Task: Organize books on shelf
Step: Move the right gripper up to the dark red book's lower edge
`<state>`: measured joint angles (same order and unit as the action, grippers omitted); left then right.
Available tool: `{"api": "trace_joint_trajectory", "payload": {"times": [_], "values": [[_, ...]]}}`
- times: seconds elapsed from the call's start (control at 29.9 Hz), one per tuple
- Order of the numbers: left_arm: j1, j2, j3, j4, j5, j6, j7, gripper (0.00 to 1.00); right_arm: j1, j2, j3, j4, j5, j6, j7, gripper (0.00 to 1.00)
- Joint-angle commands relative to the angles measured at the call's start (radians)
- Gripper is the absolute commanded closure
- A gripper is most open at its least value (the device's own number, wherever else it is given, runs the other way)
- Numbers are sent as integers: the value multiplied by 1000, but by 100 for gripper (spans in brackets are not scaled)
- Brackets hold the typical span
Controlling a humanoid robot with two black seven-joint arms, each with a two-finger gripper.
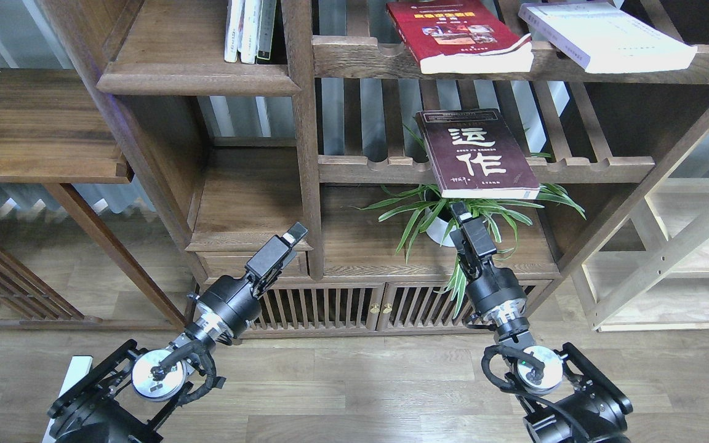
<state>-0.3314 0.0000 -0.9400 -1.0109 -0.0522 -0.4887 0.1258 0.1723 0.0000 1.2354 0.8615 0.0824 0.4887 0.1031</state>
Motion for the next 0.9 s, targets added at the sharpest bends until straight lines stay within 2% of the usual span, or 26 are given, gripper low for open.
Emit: {"api": "trace_joint_trajectory", "payload": {"times": [0.0, 0.57, 0.87], "values": [[0, 0, 0, -1, 0, 0, 0, 1, 4, 0, -1, -12, -1, 0, 0, 0], [20, 0, -22, 8, -47, 0, -3, 1, 136, 0, 16, -171, 3, 0, 3, 0], [45, 0, -28, -1, -61, 0, -3, 1, 170, 0, 18, -185, 69, 0, 4, 0]]}}
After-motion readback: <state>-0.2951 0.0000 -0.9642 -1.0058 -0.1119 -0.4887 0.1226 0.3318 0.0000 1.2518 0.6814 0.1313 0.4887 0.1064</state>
